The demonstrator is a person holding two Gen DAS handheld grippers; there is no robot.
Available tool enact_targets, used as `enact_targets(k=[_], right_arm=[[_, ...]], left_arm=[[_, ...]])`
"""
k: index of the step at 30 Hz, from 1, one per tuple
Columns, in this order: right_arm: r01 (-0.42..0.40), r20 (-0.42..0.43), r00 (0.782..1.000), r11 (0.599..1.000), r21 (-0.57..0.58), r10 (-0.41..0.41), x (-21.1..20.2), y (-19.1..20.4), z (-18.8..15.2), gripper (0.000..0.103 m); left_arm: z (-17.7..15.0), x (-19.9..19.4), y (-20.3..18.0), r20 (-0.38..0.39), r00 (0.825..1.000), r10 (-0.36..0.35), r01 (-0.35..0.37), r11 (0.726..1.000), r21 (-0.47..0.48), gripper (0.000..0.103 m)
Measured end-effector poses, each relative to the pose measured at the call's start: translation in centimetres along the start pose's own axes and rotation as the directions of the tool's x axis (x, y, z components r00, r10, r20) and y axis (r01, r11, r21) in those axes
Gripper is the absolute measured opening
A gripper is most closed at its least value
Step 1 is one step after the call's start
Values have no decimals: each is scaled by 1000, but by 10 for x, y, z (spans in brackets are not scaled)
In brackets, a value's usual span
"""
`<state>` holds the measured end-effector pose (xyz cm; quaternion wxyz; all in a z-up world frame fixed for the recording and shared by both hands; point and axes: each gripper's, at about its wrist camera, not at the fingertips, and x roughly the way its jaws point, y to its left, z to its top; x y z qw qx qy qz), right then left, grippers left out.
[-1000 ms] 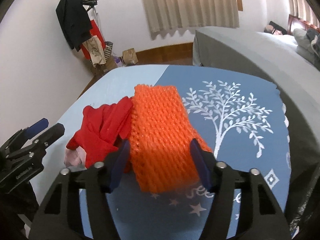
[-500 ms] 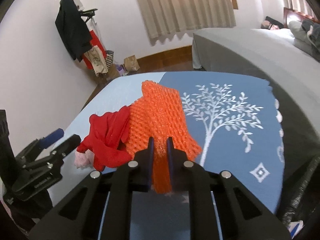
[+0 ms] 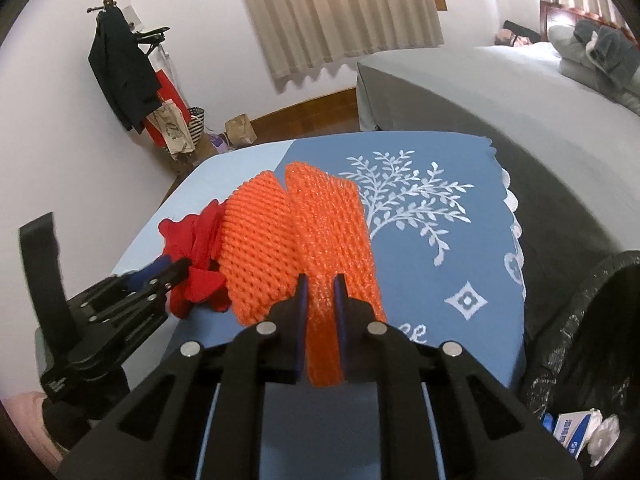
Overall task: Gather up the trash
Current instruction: 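Grasp the red glove with the left gripper while the right grasps an orange mesh sleeve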
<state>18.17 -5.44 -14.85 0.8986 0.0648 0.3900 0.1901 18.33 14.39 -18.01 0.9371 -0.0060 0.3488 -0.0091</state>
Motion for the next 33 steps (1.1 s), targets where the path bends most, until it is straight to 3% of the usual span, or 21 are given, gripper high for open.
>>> enact_targets(k=[1, 2, 12, 18, 21, 23, 27, 31, 33], right_arm=[[0, -1, 1000, 1000, 0, 0, 0, -1, -1, 12], [1, -2, 1000, 1000, 0, -1, -1, -1, -1, 12], [5, 5, 1000, 1000, 1, -5, -13, -6, -7, 12], [18, -6, 1000, 1000, 1, -18, -20, -11, -14, 12], [29, -19, 999, 1000, 7, -29, -21, -16, -20, 12], [37, -27, 999, 999, 11, -36, -22, -18, -24, 12], [47, -42, 998, 999, 23, -46, -23, -23, -33, 12], [51, -52, 997, 998, 26, -49, -22, -24, -38, 12], [52, -54, 997, 998, 27, -51, -23, -25, -40, 12]], left_arm=[[-1, 1, -1, -1, 1000, -5, 5, 1000, 5, 4], [-1, 1, -3, 0, 1000, -13, 13, 1000, 9, 3], [-8, -44, -17, 56, 995, -81, 80, 997, 23, 3], [-27, -54, -35, -11, 984, -180, 180, 982, 52, 3], [-38, -48, -41, -53, 984, -170, 173, 983, 63, 4], [-40, -47, -42, -54, 988, -146, 150, 987, 62, 7], [-40, -44, -40, -51, 994, -98, 101, 993, 62, 37], [-43, -29, -40, -86, 992, -93, 97, 994, 48, 52], [-45, -24, -42, -102, 991, -82, 87, 995, 45, 53]])
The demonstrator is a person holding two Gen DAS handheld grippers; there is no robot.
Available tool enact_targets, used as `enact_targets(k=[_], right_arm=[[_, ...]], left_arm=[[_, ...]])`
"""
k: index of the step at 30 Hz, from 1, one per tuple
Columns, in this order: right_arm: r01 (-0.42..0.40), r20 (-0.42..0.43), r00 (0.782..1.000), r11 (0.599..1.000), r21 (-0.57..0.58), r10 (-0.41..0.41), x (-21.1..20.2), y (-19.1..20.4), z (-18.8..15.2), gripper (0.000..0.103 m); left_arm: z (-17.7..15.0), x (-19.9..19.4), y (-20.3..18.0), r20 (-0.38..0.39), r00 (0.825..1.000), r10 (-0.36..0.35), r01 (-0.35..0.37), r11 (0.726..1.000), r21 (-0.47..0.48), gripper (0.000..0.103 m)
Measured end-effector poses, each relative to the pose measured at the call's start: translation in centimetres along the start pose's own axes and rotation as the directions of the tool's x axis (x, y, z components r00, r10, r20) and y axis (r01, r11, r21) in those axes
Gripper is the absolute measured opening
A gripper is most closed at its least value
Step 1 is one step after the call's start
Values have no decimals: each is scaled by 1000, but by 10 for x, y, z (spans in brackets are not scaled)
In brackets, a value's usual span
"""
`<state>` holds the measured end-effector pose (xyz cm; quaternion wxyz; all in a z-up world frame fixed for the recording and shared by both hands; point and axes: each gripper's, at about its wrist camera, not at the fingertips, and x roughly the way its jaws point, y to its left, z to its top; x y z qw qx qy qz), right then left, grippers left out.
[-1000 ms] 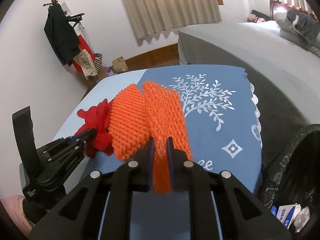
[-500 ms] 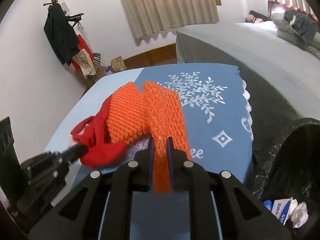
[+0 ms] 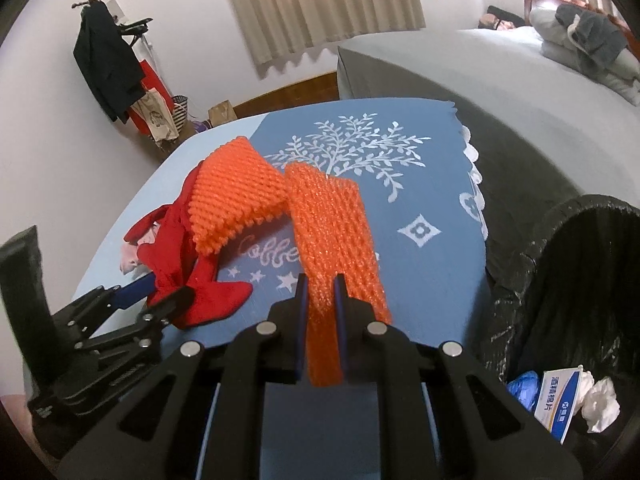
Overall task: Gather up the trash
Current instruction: 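Grasp the red glove with the left gripper while the right grasps an orange mesh sleeve, then carry the red glove and orange mesh over the bin and open both grippers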
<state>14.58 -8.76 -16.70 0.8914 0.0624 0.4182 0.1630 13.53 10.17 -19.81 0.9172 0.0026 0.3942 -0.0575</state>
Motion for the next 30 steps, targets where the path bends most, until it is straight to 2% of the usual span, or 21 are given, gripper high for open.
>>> enact_targets(k=[3, 6, 10, 19, 30], right_arm=[[3, 2, 1000, 1000, -2, -3, -3, 0, -1, 12], [5, 7, 1000, 1000, 0, -5, -6, -1, -1, 12], [7, 18, 1000, 1000, 0, -7, -12, -2, 0, 12], [3, 56, 998, 1000, 1, -3, -33, -4, 4, 12], [12, 127, 992, 1000, 25, -15, -79, -15, 6, 12]], left_arm=[[-2, 8, 1, -26, 1000, 2, -2, 1000, -11, 50], [-2, 6, 0, -25, 1000, -8, 7, 1000, -7, 24], [-1, -2, 2, -9, 1000, -17, 17, 1000, -21, 10], [7, -39, -14, 72, 996, -57, 56, 998, 15, 8], [38, -67, -54, 156, 979, -132, 123, 990, 65, 8]])
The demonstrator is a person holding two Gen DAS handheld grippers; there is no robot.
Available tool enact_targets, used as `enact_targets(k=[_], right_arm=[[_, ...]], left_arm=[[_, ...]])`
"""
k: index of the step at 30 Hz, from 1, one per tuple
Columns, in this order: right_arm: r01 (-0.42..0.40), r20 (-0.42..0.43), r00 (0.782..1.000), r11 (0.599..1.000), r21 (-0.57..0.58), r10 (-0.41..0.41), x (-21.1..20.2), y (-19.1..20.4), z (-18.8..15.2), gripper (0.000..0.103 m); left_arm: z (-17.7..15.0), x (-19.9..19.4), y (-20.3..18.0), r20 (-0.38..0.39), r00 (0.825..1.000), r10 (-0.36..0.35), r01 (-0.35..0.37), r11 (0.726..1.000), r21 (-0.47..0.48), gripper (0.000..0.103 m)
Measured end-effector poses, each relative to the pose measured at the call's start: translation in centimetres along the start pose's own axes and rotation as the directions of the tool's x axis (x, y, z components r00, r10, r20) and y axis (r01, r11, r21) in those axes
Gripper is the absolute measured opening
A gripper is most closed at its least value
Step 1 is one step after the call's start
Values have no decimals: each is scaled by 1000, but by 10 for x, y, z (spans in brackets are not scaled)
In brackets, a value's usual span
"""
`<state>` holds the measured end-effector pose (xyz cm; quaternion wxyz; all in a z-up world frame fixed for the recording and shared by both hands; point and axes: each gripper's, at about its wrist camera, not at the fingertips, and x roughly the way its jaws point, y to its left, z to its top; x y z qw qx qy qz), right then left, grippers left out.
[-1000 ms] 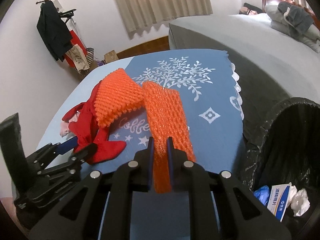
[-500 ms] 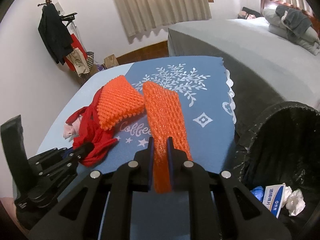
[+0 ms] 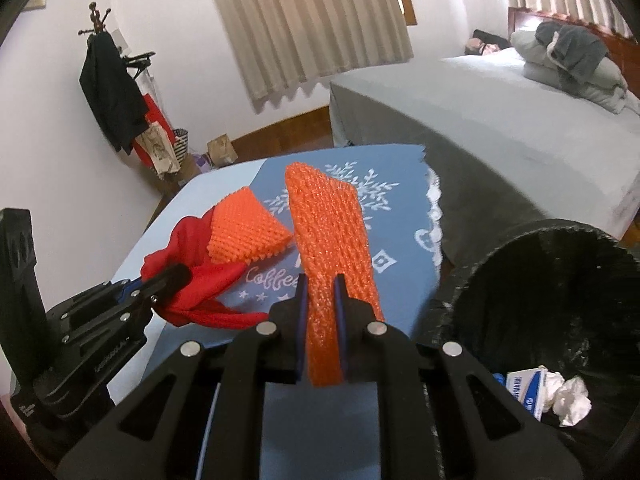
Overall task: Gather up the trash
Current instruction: 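Carry the red glove and orange mesh over the bin and open both grippers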
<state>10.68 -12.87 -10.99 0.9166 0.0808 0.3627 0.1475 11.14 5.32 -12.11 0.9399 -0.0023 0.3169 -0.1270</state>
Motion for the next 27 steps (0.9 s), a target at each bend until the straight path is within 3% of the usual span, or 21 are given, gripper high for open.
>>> enact_targets(k=[15, 27], right_arm=[[117, 92, 988, 990, 81, -124, -67, -53, -8, 12], [260, 126, 951, 951, 166, -282, -114, -115, -31, 12]], left_arm=[[24, 2, -74, 52, 989, -142, 137, 986, 91, 8], [36, 10, -149, 50, 955, -293, 280, 944, 172, 8]])
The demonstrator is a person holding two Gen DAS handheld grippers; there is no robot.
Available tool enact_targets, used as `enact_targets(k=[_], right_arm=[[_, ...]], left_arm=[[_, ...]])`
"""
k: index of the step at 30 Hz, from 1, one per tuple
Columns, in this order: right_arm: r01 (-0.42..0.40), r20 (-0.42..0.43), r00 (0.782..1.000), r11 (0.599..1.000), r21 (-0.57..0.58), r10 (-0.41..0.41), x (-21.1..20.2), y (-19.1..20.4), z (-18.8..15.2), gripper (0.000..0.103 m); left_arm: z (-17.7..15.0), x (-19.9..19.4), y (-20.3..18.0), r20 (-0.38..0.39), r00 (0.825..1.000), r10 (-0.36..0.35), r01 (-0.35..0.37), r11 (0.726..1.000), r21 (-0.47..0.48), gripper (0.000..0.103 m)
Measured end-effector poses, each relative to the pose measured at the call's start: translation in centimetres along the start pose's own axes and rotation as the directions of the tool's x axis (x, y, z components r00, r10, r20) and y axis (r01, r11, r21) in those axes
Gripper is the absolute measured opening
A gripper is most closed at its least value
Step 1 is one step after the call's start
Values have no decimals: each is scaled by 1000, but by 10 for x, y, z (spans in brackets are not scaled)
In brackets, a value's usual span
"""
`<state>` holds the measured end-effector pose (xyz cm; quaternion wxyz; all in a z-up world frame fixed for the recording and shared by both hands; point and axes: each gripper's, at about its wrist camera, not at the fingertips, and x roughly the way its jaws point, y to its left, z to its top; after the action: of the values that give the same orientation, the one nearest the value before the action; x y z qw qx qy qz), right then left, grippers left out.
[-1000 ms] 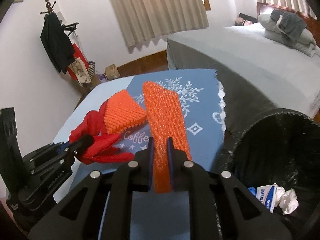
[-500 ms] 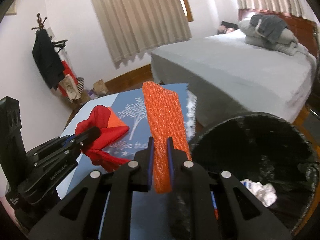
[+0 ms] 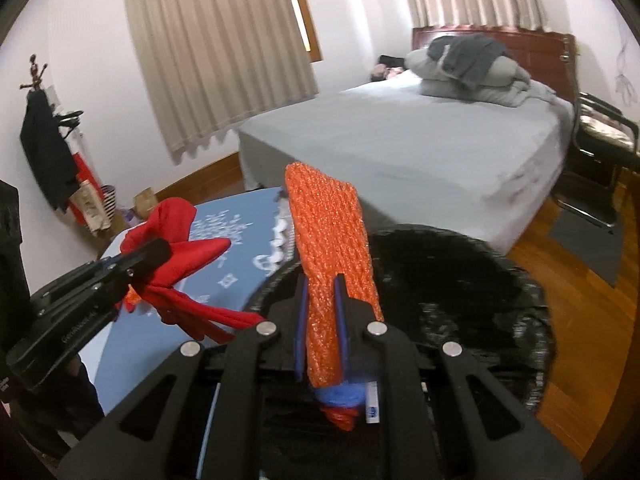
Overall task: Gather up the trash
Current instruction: 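Carry the red glove and orange mesh over the bin and open both grippers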
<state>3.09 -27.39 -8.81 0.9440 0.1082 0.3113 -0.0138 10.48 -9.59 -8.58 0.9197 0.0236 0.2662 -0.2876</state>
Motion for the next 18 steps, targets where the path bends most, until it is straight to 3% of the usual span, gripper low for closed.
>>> enact_targets(k=[9, 18], right_arm=[[74, 15, 997, 997, 37, -75, -13, -45, -8, 12], [116, -6, 993, 991, 73, -116, -10, -74, -17, 13]], left_arm=[[11, 29, -48, -13, 994, -108, 108, 993, 43, 8], [7, 59, -77, -74, 983, -168, 172, 983, 59, 8]])
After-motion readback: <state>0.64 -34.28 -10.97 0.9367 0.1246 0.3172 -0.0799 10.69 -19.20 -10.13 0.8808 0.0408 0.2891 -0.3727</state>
